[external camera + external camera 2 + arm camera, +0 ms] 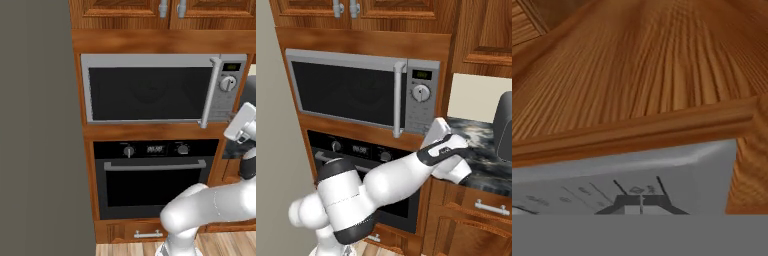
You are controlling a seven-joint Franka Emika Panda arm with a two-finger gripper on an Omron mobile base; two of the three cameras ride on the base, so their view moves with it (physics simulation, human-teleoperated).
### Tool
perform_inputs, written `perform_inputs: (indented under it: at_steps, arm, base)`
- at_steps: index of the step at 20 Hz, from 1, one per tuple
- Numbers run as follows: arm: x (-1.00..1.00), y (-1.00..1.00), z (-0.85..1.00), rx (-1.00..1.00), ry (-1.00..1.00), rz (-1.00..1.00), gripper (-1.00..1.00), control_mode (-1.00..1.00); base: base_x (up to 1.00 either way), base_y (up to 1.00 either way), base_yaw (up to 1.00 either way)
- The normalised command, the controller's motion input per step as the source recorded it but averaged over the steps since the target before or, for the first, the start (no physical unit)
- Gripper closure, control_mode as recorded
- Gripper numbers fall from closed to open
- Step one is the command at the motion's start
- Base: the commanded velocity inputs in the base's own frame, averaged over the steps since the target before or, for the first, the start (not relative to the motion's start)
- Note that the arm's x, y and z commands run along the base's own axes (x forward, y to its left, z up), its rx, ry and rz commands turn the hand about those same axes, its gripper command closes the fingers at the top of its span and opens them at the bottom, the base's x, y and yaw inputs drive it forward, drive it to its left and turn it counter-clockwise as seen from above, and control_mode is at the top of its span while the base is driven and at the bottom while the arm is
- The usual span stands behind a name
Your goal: Place the bowl containing the corn and tomato in the microwave. Close the microwave door and press the start button to microwave the meal.
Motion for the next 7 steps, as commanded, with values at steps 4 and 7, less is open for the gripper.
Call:
perform_inputs:
  at_steps: [4,7]
  arm:
    - [0.05,0.02,-0.01,-0.02,-0.05,-0.31,1.00,-1.00]
    - [-0.06,0.26,0.00,-0.10,-0.03,-0.38,1.00,-1.00]
  base:
    - [0.00,0.00,0.00]
    - [0.00,0.00,0.00]
